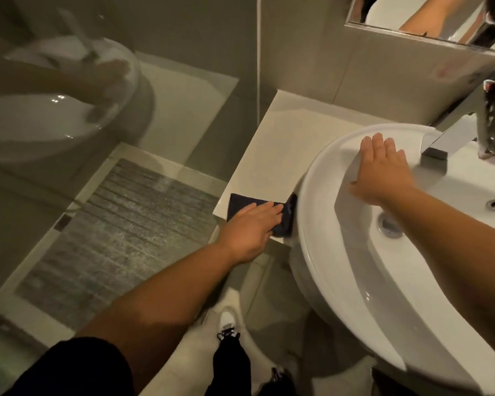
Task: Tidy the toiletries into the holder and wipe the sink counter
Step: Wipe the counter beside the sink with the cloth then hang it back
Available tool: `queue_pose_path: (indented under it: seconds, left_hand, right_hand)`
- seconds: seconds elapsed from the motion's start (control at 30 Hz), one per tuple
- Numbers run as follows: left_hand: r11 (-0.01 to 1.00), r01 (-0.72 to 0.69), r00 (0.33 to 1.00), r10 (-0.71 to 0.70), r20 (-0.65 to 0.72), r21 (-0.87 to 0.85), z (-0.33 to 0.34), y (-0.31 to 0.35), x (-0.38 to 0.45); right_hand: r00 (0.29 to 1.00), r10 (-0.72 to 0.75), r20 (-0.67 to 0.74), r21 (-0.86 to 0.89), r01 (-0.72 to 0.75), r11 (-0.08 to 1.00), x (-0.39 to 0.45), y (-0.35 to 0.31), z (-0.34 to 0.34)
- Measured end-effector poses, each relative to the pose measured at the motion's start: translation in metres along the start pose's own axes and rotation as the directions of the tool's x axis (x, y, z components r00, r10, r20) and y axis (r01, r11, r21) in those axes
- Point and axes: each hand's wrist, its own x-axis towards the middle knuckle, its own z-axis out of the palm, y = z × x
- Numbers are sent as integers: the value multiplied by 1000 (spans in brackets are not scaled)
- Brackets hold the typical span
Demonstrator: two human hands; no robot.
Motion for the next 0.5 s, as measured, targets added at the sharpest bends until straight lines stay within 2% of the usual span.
queue_pose_path:
  seconds: [0.17, 0.23, 0.3, 0.33, 0.37, 0.4, 0.47, 0.5]
  left_hand:
    - [997, 79, 994, -80, -68, -9, 11, 29, -33]
    - [996, 78, 992, -81, -92, -42, 11, 40, -41]
    - [987, 89, 990, -102, -93, -133, 12, 46, -49]
    - [964, 137, 985, -157, -73, -227, 12, 49, -52]
    - [904, 225, 969, -248, -18, -362, 10, 55, -55]
    - [778, 334, 935, -345, 83, -532, 7, 63, -58]
    - [373, 471, 846, -448, 289, -800, 2, 80, -67]
    - [173, 469, 811, -473, 345, -866, 0, 88, -72]
  right_hand:
    - [999, -10, 41, 58, 8, 998, -3, 4, -9]
    - [1000, -25, 2, 113, 25, 993, -13, 6, -7]
    - [997, -32, -74, 254, 50, 966, -31, 4, -2]
    - [995, -16, -99, 370, 52, 927, -43, 1, 0]
    - [995, 12, -104, 487, 40, 872, -58, -4, 2]
    - [995, 44, -88, 585, 16, 811, -74, -8, 3]
    - [993, 112, -46, 752, -39, 658, -111, -15, 4]
    - [991, 134, -13, 823, -65, 564, -129, -18, 4]
